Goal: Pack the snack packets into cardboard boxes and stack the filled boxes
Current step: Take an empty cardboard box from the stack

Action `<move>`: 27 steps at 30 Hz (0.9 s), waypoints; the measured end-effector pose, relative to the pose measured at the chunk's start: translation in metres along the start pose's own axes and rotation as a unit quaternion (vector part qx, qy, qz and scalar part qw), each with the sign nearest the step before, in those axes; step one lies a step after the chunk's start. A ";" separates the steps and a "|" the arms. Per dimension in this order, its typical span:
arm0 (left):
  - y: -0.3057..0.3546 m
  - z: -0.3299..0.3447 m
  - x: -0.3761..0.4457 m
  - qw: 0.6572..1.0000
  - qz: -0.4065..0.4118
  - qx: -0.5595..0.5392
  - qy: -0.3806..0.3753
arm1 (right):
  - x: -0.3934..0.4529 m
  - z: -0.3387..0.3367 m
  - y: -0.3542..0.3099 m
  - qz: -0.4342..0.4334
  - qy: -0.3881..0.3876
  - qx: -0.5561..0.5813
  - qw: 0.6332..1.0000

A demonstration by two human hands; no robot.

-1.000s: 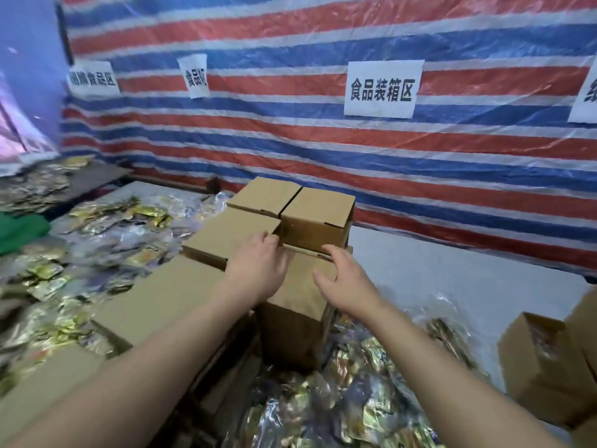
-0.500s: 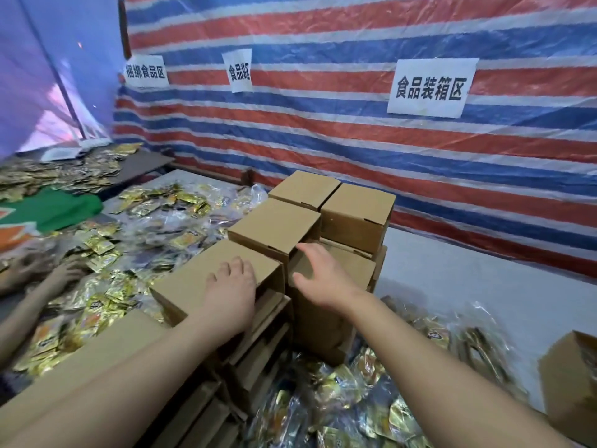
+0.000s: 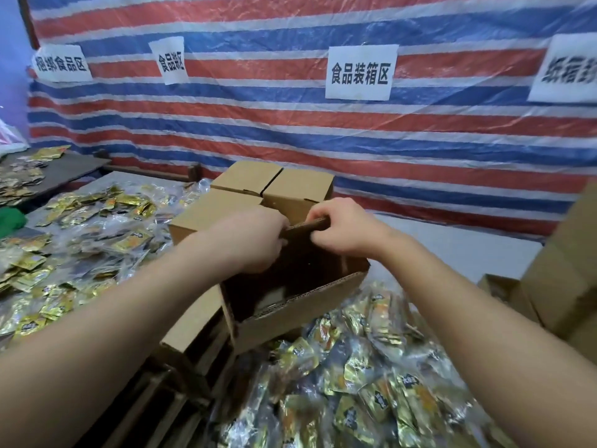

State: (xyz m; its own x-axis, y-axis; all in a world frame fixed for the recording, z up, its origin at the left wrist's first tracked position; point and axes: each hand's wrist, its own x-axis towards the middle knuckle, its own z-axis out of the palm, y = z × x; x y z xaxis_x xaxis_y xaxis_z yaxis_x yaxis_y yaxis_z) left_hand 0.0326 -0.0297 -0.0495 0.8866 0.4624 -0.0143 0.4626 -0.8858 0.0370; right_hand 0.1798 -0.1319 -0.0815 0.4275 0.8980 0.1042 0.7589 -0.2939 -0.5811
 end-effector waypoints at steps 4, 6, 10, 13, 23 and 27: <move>0.054 0.036 0.020 0.993 0.089 -0.079 -0.003 | -0.066 -0.026 0.049 0.113 0.024 -0.069 0.991; 0.081 0.067 0.022 0.988 0.117 -0.099 -0.029 | -0.106 -0.021 0.082 0.186 0.033 -0.085 0.978; 0.122 0.148 0.008 0.966 0.198 -0.124 -0.112 | -0.195 0.026 0.142 0.328 0.037 -0.085 0.940; 0.148 0.210 -0.012 0.949 0.239 -0.121 -0.169 | -0.251 0.075 0.166 0.411 0.022 -0.068 0.909; 0.155 0.322 -0.058 0.937 0.252 -0.131 -0.205 | -0.312 0.166 0.186 0.447 0.012 0.011 0.894; 0.146 0.332 -0.062 0.935 0.244 -0.134 -0.220 | -0.313 0.170 0.189 0.424 -0.010 0.001 0.905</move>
State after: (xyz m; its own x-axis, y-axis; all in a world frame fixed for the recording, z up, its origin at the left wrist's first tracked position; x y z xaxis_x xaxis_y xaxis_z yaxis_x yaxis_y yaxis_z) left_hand 0.0463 -0.2012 -0.3745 0.9353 -0.1069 -0.3374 0.0375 -0.9180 0.3948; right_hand 0.1062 -0.4126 -0.3617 0.8467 0.3554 -0.3960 0.1605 -0.8802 -0.4467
